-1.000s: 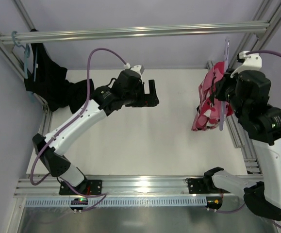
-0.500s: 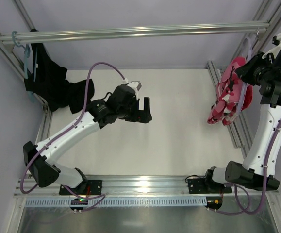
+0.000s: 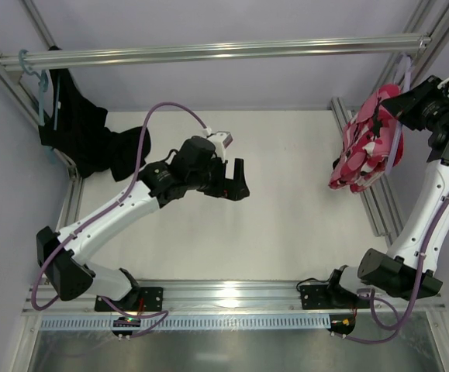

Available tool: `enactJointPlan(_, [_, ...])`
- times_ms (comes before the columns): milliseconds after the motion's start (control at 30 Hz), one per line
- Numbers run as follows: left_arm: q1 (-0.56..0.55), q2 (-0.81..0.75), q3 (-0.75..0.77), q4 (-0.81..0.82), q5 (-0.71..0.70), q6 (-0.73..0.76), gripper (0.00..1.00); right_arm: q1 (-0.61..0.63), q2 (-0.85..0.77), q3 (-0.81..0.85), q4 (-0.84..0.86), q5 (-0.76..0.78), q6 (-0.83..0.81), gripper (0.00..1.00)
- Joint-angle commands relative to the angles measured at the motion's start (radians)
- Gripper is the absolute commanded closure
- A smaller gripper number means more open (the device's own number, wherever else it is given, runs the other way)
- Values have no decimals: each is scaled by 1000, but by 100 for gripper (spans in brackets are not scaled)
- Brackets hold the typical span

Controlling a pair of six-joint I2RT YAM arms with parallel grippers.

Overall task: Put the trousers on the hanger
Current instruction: Hang the hanger with trousers onto the clothesline

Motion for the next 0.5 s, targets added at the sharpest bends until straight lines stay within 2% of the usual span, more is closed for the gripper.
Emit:
enactJointPlan(0, [-3,0,-26,77,74,5,0,-19,36,102,331,-125,76,96])
enactJointPlan(167, [-3,12,-32,106,114,1,0,-27,16,-12,492,-202,172,96])
enactJointPlan(367, [-2,12,-32,112,108,13,0,-27,51,18,496,-216,200,96])
enactJointPlan(467, [-2,13,-28,105,120,16,0,-29,99,74,425,-201,206,96])
